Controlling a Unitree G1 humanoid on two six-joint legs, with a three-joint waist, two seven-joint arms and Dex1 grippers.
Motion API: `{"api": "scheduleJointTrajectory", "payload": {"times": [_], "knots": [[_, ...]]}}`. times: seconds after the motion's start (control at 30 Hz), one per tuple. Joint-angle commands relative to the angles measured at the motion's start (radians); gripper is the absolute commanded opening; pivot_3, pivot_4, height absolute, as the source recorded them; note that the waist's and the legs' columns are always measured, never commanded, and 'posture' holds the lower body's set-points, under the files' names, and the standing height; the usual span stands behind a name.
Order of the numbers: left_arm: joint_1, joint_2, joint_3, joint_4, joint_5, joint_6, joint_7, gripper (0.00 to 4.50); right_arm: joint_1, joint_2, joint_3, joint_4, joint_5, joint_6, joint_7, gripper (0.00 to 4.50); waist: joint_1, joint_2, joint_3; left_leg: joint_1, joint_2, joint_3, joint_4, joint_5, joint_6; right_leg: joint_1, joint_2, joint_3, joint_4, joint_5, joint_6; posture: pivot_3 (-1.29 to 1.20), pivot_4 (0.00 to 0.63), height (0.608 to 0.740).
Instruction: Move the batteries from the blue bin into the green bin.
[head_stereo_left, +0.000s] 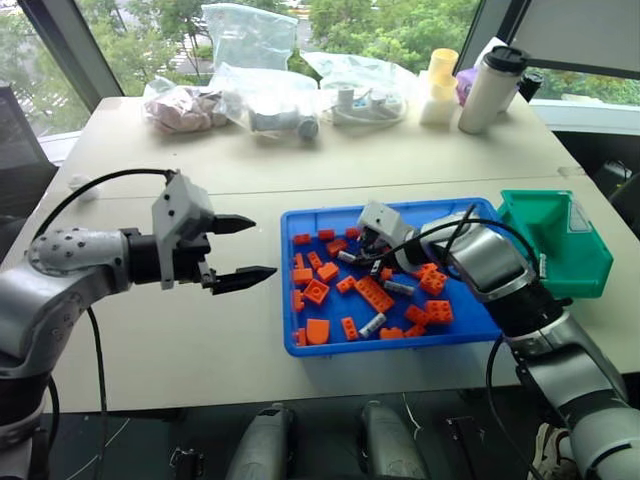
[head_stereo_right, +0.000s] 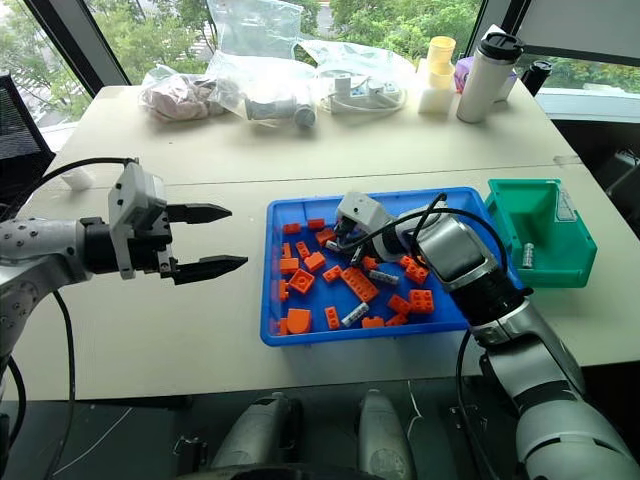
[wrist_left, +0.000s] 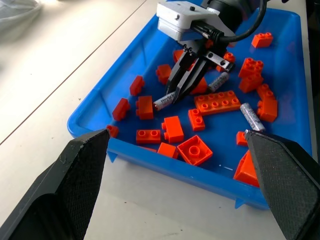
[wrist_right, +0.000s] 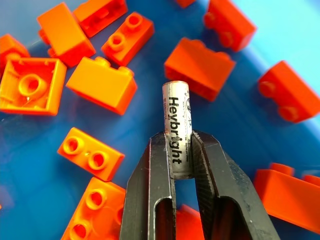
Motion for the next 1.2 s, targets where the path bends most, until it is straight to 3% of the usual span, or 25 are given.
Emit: {"api": "scheduleJointTrajectory", "payload": {"times": [0.03, 0.23, 0.43, 0.6, 0.97, 1.2], "knots": [[-0.028, -0.017, 0.004, -0.003, 0.001, -0.025, 0.002, 4.50, 0.002, -0.029, -0.195, -0.144, 0.061, 0.119, -0.063, 0.01, 0.000, 0.000, 0.000, 0.000, 0.000, 0.000, 0.000, 0.000, 0.000, 0.000, 0.000, 0.000, 0.000, 0.000, 0.000, 0.00, 0.150, 0.740], [-0.109, -0.106, -0.027, 0.054, -0.014, -0.042, 0.000, 4.50, 0.012, -0.078, -0.598, -0.317, 0.119, 0.362, -0.204, 0.01, 0.003, 0.000, 0.000, 0.000, 0.000, 0.000, 0.000, 0.000, 0.000, 0.000, 0.000, 0.000, 0.000, 0.000, 0.000, 0.00, 0.150, 0.740], [-0.210, -0.228, -0.086, 0.121, 0.009, -0.087, -0.001, 4.50, 0.060, -0.202, -0.835, -0.287, 0.077, 0.414, -0.332, 0.01, 0.004, 0.000, 0.000, 0.000, -0.001, 0.000, 0.000, 0.000, 0.000, 0.001, 0.000, 0.000, 0.000, 0.000, 0.000, 0.00, 0.150, 0.740], [-0.234, -0.269, -0.118, 0.148, 0.035, -0.115, -0.011, 4.50, 0.134, -0.264, -0.873, -0.193, 0.064, 0.374, -0.384, 0.01, -0.009, 0.000, 0.000, 0.001, 0.000, 0.003, 0.000, 0.000, 0.001, 0.000, 0.001, 0.002, 0.001, 0.000, 0.000, 0.00, 0.150, 0.740], [-0.257, -0.290, -0.123, 0.136, 0.052, -0.120, 0.007, 4.50, 0.166, -0.287, -0.810, 0.059, 0.073, 0.212, -0.404, 0.01, -0.002, 0.000, 0.000, 0.002, 0.001, 0.005, 0.000, 0.000, 0.001, 0.001, 0.001, 0.004, 0.001, 0.000, 0.000, 0.00, 0.150, 0.740], [-0.247, -0.295, -0.120, 0.126, 0.060, -0.119, 0.010, 4.50, 0.159, -0.300, -0.791, 0.077, 0.083, 0.193, -0.411, 3.45, -0.002, 0.000, 0.000, 0.001, 0.001, 0.005, 0.000, 0.000, 0.001, 0.001, 0.001, 0.004, 0.001, 0.000, 0.000, 0.00, 0.150, 0.740]]}}
